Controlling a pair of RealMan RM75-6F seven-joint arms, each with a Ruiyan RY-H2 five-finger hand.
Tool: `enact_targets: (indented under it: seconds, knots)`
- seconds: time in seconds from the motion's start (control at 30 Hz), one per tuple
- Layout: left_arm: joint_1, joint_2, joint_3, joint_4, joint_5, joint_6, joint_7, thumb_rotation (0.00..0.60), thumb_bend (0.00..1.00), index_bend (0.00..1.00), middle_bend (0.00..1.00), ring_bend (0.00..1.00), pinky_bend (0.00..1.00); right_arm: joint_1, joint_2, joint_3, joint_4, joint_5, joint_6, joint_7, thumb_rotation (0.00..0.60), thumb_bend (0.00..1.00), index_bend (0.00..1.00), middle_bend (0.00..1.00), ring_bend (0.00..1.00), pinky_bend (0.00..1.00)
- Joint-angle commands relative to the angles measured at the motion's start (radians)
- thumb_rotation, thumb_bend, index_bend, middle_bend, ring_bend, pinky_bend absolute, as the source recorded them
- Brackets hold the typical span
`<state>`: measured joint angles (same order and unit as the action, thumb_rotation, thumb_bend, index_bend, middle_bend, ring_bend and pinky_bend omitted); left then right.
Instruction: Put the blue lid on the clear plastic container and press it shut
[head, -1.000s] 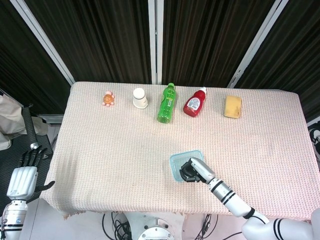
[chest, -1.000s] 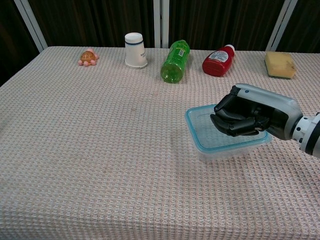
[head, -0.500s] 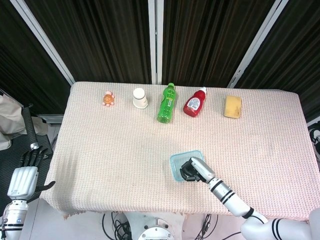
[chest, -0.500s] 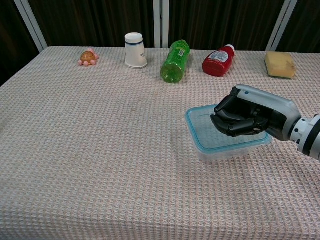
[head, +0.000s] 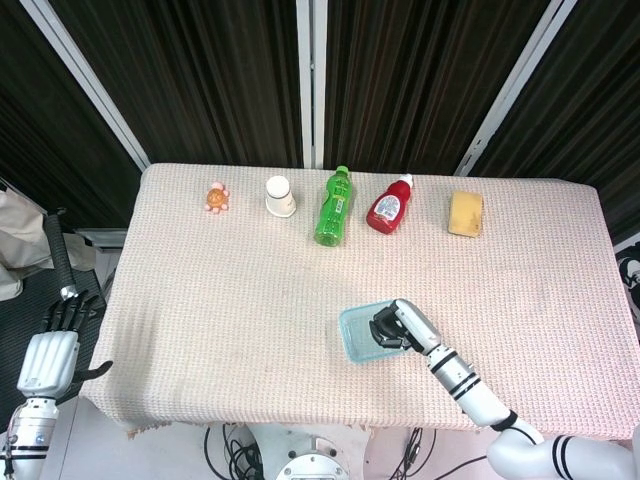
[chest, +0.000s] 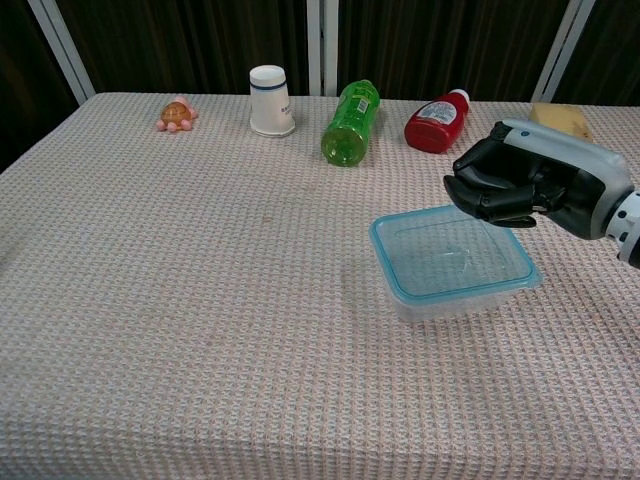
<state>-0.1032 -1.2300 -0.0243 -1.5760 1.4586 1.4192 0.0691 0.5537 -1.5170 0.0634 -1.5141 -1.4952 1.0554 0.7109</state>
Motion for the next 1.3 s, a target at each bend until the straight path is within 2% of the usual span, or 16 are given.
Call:
enact_targets:
  seconds: [0.03,0.3,0.67,1.07,1.3]
  knots:
    - [-0.001,0.000,0.000,-0.001,-0.001,-0.001,0.002,0.600,0.06,0.08,0.00,0.00,0.00,0.016,-0.006,0.018,0.025,0.025,-0.030,0.004,0.600,0.67,1.00,0.93,0.92,0.97]
    - [-0.001,0.002,0.000,-0.006,-0.005,-0.003,0.005,0.600,0.06,0.08,0.00,0.00,0.00,0.056,-0.060,0.031,0.096,0.063,-0.115,-0.005,0.600,0.68,1.00,0.93,0.91,0.97]
    - [-0.003,-0.002,0.001,0.002,-0.006,-0.007,-0.001,0.600,0.06,0.08,0.00,0.00,0.00,0.055,-0.088,0.026,0.123,0.074,-0.132,-0.020,0.600,0.68,1.00,0.93,0.91,0.97]
    - [-0.004,-0.003,0.002,0.006,-0.006,-0.008,-0.004,0.600,0.06,0.08,0.00,0.00,0.00,0.043,-0.094,0.028,0.131,0.068,-0.117,-0.012,0.600,0.68,1.00,0.93,0.91,0.97]
    - [-0.005,-0.003,0.001,0.005,-0.004,-0.007,-0.004,0.600,0.06,0.08,0.00,0.00,0.00,0.023,-0.055,0.039,0.082,0.039,-0.056,0.035,0.600,0.68,1.00,0.93,0.91,0.97]
